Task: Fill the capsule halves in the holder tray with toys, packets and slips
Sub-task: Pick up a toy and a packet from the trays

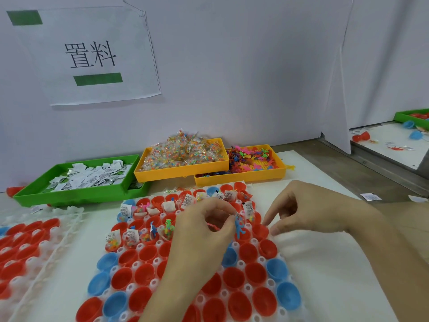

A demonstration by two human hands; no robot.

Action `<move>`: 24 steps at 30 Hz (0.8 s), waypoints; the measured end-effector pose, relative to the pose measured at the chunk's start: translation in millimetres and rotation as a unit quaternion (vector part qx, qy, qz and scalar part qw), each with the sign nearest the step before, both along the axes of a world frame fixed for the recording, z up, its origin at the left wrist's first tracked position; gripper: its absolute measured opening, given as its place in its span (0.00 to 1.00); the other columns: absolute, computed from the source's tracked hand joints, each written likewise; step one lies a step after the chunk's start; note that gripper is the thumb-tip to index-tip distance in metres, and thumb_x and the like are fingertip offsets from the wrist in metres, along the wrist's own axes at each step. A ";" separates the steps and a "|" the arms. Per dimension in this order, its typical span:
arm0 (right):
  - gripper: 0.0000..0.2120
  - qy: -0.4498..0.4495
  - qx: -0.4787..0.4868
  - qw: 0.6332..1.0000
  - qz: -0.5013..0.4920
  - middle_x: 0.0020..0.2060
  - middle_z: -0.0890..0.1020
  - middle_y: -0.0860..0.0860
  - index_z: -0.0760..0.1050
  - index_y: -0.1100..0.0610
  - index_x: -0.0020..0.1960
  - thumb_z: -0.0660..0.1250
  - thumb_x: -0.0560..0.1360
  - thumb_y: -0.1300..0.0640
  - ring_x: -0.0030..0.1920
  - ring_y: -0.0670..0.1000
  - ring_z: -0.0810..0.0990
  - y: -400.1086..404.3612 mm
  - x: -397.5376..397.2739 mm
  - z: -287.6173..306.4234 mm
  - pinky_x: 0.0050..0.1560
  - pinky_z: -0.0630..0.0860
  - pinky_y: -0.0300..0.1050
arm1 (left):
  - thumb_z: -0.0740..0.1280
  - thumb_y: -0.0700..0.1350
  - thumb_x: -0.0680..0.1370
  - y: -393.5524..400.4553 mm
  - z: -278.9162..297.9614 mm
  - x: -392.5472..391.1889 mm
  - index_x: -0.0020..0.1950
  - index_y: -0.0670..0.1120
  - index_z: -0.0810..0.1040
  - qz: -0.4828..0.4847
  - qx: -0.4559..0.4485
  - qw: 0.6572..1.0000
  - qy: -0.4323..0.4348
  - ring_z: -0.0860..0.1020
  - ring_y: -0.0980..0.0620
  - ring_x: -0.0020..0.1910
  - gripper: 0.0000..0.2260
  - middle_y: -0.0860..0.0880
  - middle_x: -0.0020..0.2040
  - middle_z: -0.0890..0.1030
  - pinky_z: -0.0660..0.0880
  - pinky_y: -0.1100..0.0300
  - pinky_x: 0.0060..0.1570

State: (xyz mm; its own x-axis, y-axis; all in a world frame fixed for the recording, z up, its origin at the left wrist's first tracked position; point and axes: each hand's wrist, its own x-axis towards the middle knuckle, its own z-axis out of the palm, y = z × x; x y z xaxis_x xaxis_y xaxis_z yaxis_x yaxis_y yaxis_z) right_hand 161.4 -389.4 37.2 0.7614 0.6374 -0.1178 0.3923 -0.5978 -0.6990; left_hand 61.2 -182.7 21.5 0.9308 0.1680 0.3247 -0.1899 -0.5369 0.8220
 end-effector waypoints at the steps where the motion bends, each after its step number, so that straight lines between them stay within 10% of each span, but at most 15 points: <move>1: 0.03 -0.016 0.025 1.000 -0.005 0.27 0.78 0.45 0.86 0.39 0.43 0.76 0.71 0.48 0.29 0.42 0.71 -2.6 1.0 0.6 0.32 0.71 0.35 | 0.71 0.38 0.75 -4.5 0.1 -0.4 0.42 0.52 0.83 -0.013 0.010 1.000 0.005 0.81 0.59 0.38 0.09 0.56 0.36 0.83 0.78 0.66 0.39; 7: 0.05 -0.122 0.096 0.987 -0.049 0.36 0.85 0.46 0.85 0.40 0.45 0.72 0.75 0.49 0.38 0.48 0.82 -3.3 8.8 -6.1 0.43 0.79 0.43 | 0.71 0.39 0.76 -26.6 -3.5 0.2 0.45 0.52 0.85 -0.054 0.076 0.996 0.005 0.78 0.66 0.43 0.08 0.61 0.38 0.82 0.71 0.75 0.38; 24: 0.10 -0.143 0.078 0.984 -0.073 0.36 0.83 0.36 0.82 0.37 0.46 0.70 0.78 0.53 0.40 0.40 0.81 2.9 8.9 -11.1 0.39 0.75 0.29 | 0.68 0.44 0.80 -35.5 -7.5 5.1 0.60 0.55 0.81 -0.044 0.184 0.981 0.037 0.76 0.58 0.52 0.11 0.58 0.57 0.79 0.70 0.80 0.47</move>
State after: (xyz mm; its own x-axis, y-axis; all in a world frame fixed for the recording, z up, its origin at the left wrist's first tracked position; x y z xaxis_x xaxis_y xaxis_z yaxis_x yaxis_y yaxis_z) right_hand 170.4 -386.5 26.0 0.8346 0.5115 0.2045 0.5033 -0.5572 -0.6605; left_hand 66.4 -218.2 14.1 0.9600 -0.0305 0.2785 -0.1959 -0.7836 0.5896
